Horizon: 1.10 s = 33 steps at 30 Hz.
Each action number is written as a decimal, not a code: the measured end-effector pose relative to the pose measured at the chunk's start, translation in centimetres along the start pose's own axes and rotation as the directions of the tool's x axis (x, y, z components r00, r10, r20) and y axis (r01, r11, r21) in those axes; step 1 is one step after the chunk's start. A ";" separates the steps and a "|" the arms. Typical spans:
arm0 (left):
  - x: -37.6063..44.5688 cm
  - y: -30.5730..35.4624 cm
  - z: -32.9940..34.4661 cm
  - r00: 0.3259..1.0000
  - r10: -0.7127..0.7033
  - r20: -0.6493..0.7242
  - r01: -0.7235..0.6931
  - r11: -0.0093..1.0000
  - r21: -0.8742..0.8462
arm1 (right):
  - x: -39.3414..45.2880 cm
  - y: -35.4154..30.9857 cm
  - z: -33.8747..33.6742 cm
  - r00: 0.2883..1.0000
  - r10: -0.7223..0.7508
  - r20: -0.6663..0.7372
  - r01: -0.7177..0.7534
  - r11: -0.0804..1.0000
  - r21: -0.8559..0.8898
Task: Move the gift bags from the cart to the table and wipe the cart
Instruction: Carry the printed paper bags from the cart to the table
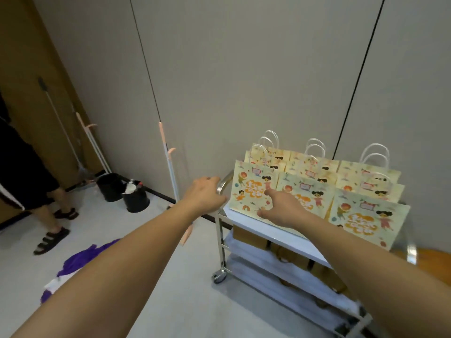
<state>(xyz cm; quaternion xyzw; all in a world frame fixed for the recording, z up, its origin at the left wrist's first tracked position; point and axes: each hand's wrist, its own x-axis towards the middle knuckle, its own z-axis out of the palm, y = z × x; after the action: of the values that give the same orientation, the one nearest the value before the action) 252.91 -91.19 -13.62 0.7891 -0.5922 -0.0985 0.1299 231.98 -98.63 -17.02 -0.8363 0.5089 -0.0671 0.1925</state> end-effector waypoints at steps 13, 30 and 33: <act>18.3 3.4 6.7 0.970 0.156 0.188 -0.148 0.987 -0.056 | 13.6 7.7 -2.1 0.968 0.238 -0.076 -0.231 0.969 0.086; 38.0 4.1 4.3 0.972 0.228 0.057 -0.228 0.974 -0.005 | 28.6 9.0 -2.3 0.901 0.400 -0.171 -0.362 0.907 0.214; 40.9 3.4 4.6 0.964 0.258 0.060 -0.252 0.964 -0.089 | 30.8 8.6 -2.0 0.915 0.388 -0.112 -0.358 0.908 0.220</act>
<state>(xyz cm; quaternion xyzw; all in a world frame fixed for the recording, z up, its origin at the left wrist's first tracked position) 259.75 -131.76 -16.96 0.6965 -0.6885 -0.1326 0.1523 238.80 -129.67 -21.08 -0.6928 0.6638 -0.1425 0.2431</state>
